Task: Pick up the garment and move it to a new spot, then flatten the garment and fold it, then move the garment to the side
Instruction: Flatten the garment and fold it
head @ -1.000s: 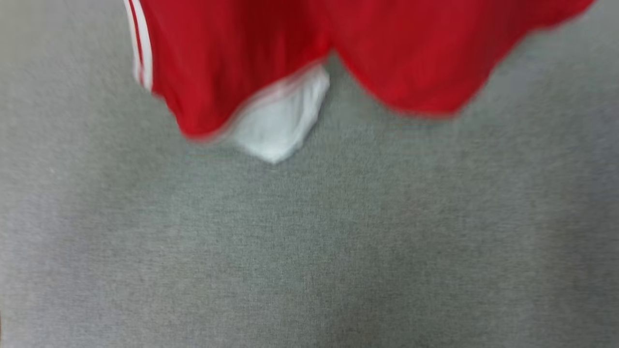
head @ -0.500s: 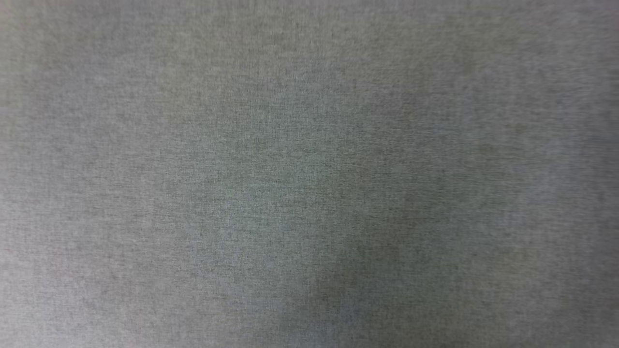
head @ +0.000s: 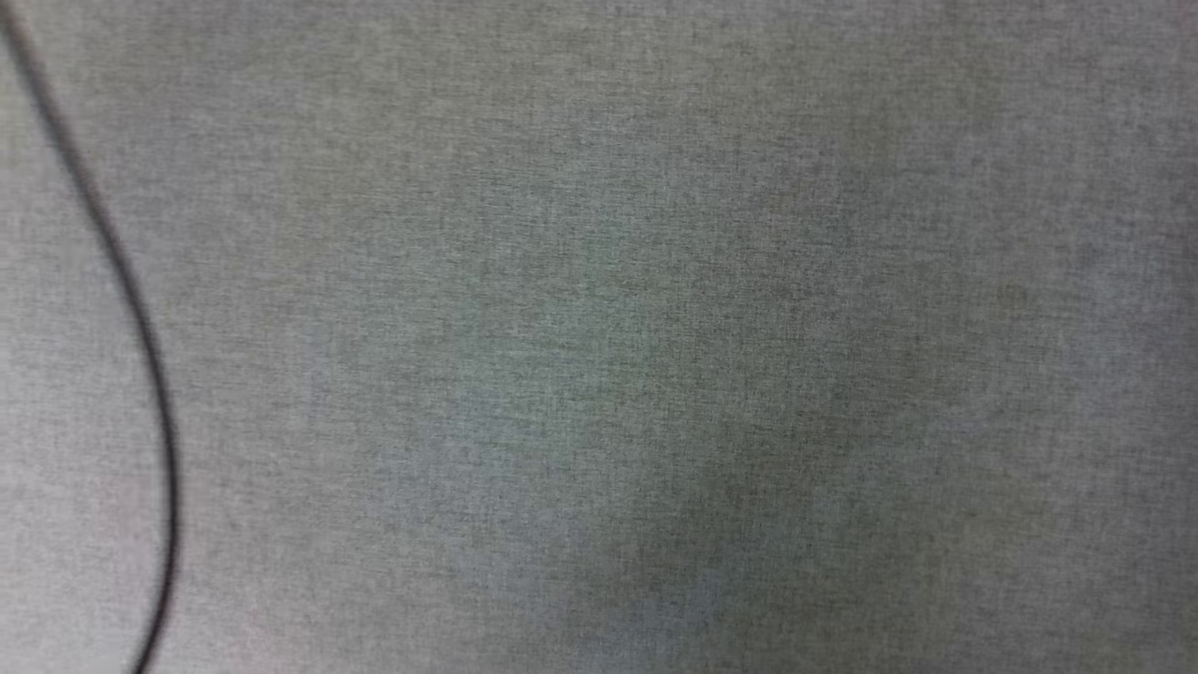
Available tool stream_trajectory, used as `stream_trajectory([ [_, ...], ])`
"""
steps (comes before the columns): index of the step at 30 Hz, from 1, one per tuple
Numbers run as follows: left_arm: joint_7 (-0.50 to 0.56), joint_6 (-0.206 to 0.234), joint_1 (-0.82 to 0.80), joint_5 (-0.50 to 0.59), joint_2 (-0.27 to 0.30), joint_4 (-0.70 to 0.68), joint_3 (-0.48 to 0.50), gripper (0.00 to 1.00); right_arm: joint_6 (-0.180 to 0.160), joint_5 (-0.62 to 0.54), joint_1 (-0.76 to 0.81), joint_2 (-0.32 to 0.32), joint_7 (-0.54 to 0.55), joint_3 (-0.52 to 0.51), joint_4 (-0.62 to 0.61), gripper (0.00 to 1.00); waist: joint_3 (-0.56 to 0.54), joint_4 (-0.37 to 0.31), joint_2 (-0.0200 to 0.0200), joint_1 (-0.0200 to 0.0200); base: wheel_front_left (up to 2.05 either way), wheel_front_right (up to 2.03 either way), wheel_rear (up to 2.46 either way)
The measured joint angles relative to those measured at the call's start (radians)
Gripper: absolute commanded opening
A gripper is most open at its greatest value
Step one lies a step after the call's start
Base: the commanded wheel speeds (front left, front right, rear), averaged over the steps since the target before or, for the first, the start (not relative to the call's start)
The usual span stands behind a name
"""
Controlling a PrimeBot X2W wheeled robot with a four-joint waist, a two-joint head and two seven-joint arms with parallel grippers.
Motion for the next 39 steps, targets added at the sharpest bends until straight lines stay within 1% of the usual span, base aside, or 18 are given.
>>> stream_trajectory([
  [3, 0.0, 0.012, 0.118, -0.014, -0.037, -0.069, 0.018, 0.0, 0.0, 0.018, 0.073, 0.003, -0.036, 0.019, 0.019, 0.0, -0.014, 0.005, 0.0, 0.0, 0.0, 0.0, 0.0],
  [10, -0.002, 0.014, 0.442, -0.014, -0.113, -0.202, 0.04, 0.0, 0.0, 0.081, 0.286, 0.022, -0.088, 0.034, 0.047, 0.0, -0.083, 0.01, 0.0001, -0.0002, 0.0, 0.0, 0.0],
  [14, -0.003, 0.007, 0.619, -0.019, -0.143, -0.238, 0.031, 0.0, 0.0, 0.119, 0.413, 0.03, -0.105, 0.04, 0.063, 0.0, -0.138, 0.011, 0.0001, -0.0002, 0.0, 0.0, 0.0],
  [16, -0.003, -0.001, 0.707, -0.019, -0.15, -0.244, 0.011, 0.0, 0.0, 0.142, 0.478, 0.035, -0.112, 0.049, 0.07, 0.0, -0.167, 0.011, 0.0001, -0.0003, 0.0, 0.0, 0.0],
  [19, -0.003, 0.0, 0.842, -0.023, -0.166, -0.25, -0.005, 0.0, 0.0, 0.182, 0.571, 0.038, -0.115, 0.064, 0.083, 0.0, -0.215, 0.011, 0.0001, -0.0004, 0.0, 0.0, 0.0],
  [25, -0.003, 0.013, 1.075, -0.055, -0.163, -0.245, -0.007, 0.0, 0.0, 0.27, 0.757, 0.041, -0.105, 0.119, 0.109, 0.0, -0.317, 0.008, 0.0001, -0.0005, 0.0, 0.0, 0.0],
  [30, -0.003, 0.03, 1.243, -0.09, -0.138, -0.248, 0.007, 0.0, -0.001, 0.345, 0.878, 0.031, -0.088, 0.144, 0.125, 0.0, -0.399, 0.003, 0.0001, -0.0005, 0.0, 0.0, 0.0],
  [35, 0.004, 0.034, 1.369, -0.113, -0.119, -0.271, 0.002, 0.0, -0.001, 0.416, 0.972, 0.028, -0.051, 0.174, 0.131, 0.0, -0.473, -0.002, 0.0001, -0.0006, 0.0, 0.0, 0.0],
  [39, 0.03, 0.04, 1.449, -0.127, -0.1, -0.311, -0.013, 0.0, -0.001, 0.475, 1.046, 0.024, -0.009, 0.205, 0.119, 0.0, -0.529, -0.005, 0.0001, -0.0005, 0.0, 0.0, 0.0],
])
